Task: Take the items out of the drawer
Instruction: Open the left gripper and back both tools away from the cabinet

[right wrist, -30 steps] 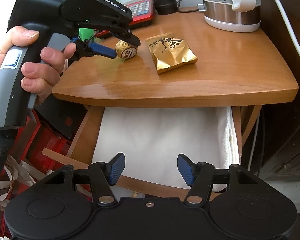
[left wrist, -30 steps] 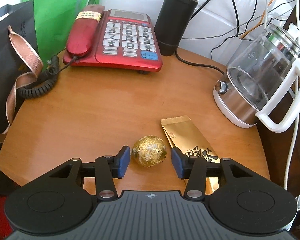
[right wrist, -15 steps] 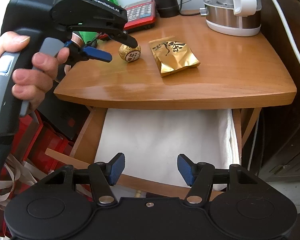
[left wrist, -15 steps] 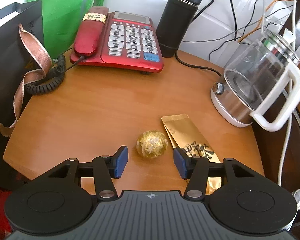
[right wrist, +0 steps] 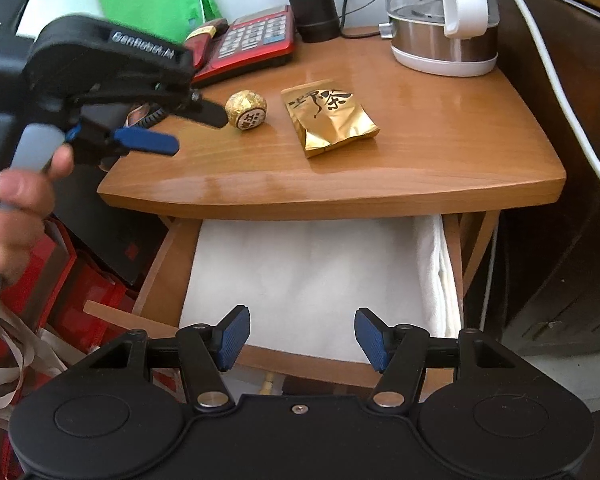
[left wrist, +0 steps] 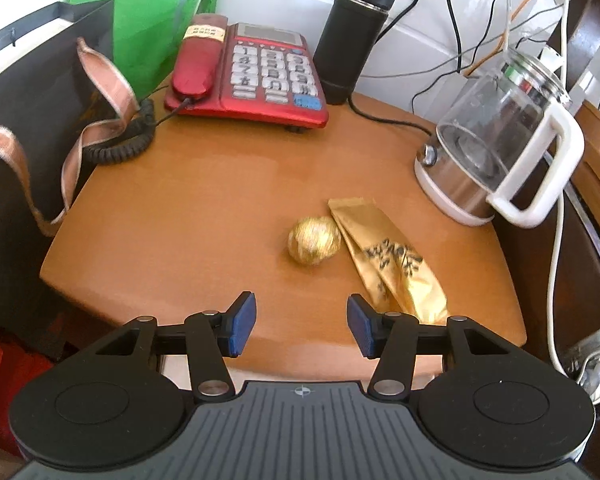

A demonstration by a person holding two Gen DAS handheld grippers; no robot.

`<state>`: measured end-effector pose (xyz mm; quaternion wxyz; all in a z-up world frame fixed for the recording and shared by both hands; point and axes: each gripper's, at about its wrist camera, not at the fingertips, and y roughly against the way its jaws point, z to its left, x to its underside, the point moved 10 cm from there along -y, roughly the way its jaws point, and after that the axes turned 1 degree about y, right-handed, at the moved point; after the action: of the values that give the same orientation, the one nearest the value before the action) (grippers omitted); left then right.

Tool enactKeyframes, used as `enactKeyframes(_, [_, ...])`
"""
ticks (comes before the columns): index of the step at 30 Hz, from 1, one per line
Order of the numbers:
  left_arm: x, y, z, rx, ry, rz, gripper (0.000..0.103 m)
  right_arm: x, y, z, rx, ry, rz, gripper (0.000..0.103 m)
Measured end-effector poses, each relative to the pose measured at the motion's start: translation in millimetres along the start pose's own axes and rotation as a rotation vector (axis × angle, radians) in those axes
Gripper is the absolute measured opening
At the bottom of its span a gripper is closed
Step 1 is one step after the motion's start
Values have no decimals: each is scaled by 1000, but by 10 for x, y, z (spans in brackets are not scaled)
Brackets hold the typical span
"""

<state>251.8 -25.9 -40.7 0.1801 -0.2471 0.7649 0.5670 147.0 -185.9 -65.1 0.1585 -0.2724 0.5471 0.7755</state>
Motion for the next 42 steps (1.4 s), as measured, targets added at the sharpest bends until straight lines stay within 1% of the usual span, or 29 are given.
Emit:
enactKeyframes(8, [308,78,144,-26,0,41,53,95,64,-14,12,-19,13,55])
enactKeyframes(16, [570,140,217,-56,-40,65,53,219,89,4,18,-39,35,55])
enactKeyframes(23, [741,205,271,-54,-46,84,53,263,115,28,22,-49,41,54])
enactKeyframes(25, [787,216,276,-54,-53,90,53,271,125,23,24,-57,42,52])
enactKeyframes(26, [806,219,284,-56,-54,93,53,278,127,18,24,-62,44,48])
enactKeyframes(32, [911,239,294,-51,-68,112,53,313,135,-35,34,-97,53,48])
enactKeyframes(35, [982,249,293,-50,-85,125,53,324,156,-64,40,-110,56,43])
enactKeyframes(42, [1162,232,324,-57,-102,161,53,371,190,-69,45,-119,64,41])
